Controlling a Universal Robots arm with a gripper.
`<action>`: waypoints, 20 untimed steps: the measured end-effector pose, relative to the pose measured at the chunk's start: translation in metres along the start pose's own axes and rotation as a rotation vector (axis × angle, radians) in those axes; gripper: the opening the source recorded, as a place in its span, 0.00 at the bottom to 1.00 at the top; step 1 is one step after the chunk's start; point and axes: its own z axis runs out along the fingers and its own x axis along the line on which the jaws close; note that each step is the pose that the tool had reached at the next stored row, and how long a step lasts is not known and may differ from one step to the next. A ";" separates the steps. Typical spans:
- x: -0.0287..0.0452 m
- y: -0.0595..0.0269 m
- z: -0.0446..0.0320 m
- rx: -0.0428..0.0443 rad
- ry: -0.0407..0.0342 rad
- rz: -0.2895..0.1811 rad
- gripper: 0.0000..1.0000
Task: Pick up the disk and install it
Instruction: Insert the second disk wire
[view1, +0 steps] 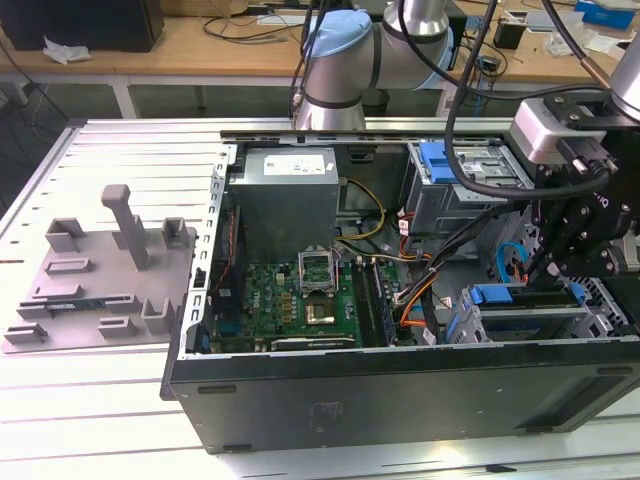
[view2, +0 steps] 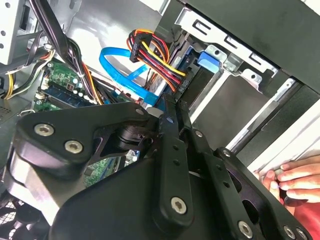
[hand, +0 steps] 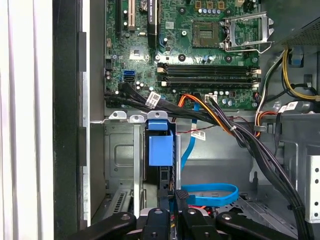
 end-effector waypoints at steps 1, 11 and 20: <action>0.0000 0.0000 0.0002 0.0000 -0.0002 0.000 0.16; 0.0000 0.0000 0.0039 0.0000 -0.0008 0.000 0.16; 0.0001 -0.0001 0.0063 0.0000 -0.0016 0.000 0.16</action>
